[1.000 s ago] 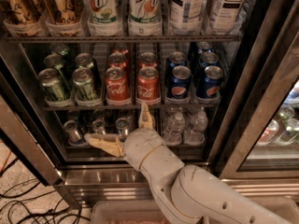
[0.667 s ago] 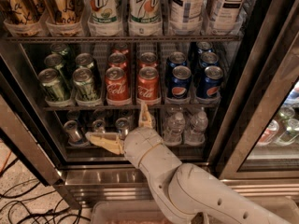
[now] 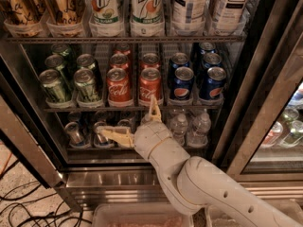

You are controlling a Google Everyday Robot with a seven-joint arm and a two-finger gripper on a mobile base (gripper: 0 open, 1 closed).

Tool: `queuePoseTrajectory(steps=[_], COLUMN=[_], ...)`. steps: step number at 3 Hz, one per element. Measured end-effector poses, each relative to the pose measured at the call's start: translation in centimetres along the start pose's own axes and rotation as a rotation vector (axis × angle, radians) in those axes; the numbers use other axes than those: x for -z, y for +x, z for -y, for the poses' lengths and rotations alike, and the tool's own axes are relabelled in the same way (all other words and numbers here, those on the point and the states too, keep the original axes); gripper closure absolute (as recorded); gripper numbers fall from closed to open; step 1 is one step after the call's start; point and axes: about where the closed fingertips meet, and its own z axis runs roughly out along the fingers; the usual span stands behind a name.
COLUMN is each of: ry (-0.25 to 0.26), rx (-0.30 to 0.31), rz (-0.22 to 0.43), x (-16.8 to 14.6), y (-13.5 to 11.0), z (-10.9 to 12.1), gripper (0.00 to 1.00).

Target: Pick coke can from middle shelf of fridge

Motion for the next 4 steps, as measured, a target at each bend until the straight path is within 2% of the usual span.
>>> queuePoseTrajectory(steps=[1,2,3,4], ry=[0.000,0.000,0.000,0.000], rx=[0.000,0.000,0.000,0.000], rz=[0.000,0.000,0.000,0.000], x=[0.00,0.00,0.00,0.00], y=[0.00,0.00,0.00,0.00], z=[0.00,0.00,0.00,0.00], gripper=[0.00,0.19,0.42,0.39])
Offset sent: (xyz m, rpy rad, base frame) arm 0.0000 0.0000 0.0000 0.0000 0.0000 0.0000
